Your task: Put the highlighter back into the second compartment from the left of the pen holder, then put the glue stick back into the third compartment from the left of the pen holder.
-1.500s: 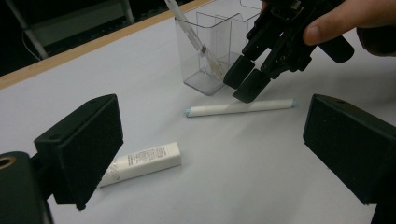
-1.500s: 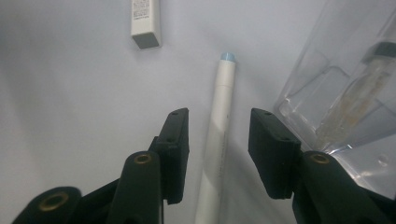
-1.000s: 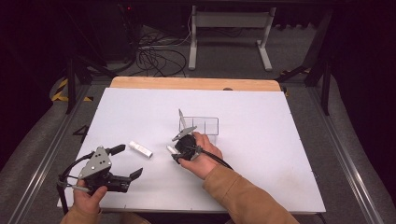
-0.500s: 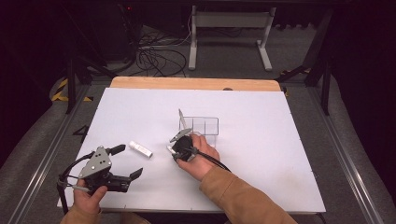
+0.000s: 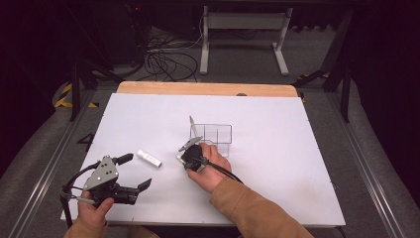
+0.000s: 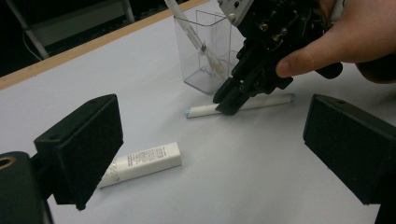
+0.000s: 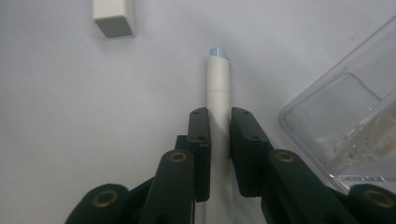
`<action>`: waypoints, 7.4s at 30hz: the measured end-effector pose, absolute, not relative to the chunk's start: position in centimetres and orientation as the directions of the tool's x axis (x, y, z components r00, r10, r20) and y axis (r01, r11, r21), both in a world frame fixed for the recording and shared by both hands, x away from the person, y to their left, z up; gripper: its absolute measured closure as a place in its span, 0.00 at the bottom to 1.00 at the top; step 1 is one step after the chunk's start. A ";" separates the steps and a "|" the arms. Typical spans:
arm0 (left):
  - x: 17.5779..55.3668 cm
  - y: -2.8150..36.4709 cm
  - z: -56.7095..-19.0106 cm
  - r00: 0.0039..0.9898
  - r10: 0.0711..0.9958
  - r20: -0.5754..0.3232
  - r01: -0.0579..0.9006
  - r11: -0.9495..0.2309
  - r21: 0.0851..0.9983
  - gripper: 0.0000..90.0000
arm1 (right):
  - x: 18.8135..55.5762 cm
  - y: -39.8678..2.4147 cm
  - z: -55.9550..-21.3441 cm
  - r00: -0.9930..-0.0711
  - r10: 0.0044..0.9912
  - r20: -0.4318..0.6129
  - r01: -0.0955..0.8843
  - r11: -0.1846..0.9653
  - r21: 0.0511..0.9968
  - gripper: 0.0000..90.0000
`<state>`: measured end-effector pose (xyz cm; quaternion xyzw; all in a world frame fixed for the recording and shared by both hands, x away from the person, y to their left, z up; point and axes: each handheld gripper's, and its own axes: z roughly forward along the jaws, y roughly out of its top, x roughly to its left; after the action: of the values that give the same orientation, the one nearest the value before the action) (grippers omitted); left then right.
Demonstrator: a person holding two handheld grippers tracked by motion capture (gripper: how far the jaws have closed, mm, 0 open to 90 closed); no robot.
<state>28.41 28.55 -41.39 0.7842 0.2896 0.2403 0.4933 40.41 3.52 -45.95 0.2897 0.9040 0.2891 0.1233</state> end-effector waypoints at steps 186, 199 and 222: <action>28.0 30.2 -40.8 0.649 0.757 0.076 0.196 -0.263 0.944 0.04 | 40.2 -6.7 -37.3 -0.797 0.603 0.022 0.202 0.233 0.951 0.43; 27.7 30.3 -40.7 0.664 0.743 0.084 0.191 -0.277 0.942 0.03 | 39.8 -5.9 -37.1 -0.811 0.585 0.014 0.188 0.238 0.953 0.44; 26.7 30.7 -40.9 0.665 0.741 0.093 0.197 -0.294 0.935 0.03 | 39.7 -1.1 -37.2 -0.868 0.497 -0.003 0.179 0.318 0.931 0.44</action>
<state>26.70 30.72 -40.89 0.7584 0.3093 0.2680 0.5072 39.66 -1.11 -37.17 0.2117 0.7985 0.5442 0.1464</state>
